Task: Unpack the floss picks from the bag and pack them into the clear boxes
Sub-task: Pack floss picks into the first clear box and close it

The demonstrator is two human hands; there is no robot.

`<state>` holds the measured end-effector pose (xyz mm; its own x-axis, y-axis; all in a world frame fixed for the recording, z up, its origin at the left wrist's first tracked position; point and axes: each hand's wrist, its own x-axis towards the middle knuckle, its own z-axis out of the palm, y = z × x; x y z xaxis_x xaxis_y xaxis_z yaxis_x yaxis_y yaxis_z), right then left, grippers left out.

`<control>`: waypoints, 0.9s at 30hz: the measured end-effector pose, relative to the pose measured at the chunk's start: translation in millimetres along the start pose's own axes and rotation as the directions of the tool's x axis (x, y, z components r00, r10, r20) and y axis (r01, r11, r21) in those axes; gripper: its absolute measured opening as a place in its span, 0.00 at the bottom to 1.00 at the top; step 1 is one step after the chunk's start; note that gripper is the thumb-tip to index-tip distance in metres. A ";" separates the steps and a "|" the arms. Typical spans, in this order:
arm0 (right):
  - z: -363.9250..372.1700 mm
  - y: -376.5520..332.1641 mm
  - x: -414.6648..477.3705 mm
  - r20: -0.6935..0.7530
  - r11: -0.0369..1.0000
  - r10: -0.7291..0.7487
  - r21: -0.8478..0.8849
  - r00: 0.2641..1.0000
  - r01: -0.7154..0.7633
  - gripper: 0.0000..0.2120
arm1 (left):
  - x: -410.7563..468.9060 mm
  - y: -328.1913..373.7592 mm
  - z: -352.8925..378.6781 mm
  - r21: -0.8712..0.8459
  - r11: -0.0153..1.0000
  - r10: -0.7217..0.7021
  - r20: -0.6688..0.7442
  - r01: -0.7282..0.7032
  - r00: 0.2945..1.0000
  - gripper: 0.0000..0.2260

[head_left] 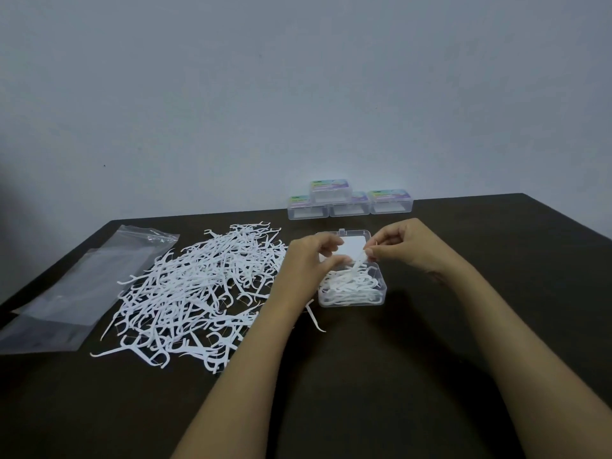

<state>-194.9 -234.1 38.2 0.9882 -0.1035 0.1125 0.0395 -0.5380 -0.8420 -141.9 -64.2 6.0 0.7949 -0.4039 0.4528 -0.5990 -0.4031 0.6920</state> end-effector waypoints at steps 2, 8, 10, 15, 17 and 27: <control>-1.8 1.3 0.6 0.009 0.997 0.022 -0.069 1.000 -0.021 0.05 | 1.6 -3.5 -7.8 0.052 0.998 -0.022 0.003 0.021 1.000 0.11; -5.6 4.1 0.6 -0.057 0.999 0.045 0.006 0.997 -0.045 0.05 | 0.5 -7.0 -24.4 0.115 0.991 -0.083 0.135 0.067 0.987 0.08; -9.7 4.3 0.3 -0.105 0.998 0.038 0.061 0.994 -0.032 0.05 | 0.0 -6.3 -27.2 0.129 0.988 -0.109 0.199 0.085 0.974 0.09; -15.7 6.2 0.2 -0.176 0.984 0.049 0.175 0.983 -0.018 0.07 | -0.7 -5.4 -23.8 0.234 0.970 -0.135 0.297 0.065 0.945 0.07; -14.9 6.1 0.1 -0.168 0.978 0.057 0.210 0.984 -0.020 0.07 | -0.4 -4.7 -19.1 0.254 0.967 -0.115 0.307 0.035 0.945 0.07; -15.1 6.2 -0.1 -0.120 0.960 0.072 0.279 0.990 -0.036 0.05 | -0.7 -2.8 -2.9 0.158 0.986 -0.054 0.056 0.044 0.997 0.05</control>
<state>-197.0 -250.1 40.9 0.9635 -0.2422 0.1139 0.0431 -0.2795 -0.9592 -140.6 -60.4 5.4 0.8194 -0.4269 0.3826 -0.5708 -0.5451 0.6140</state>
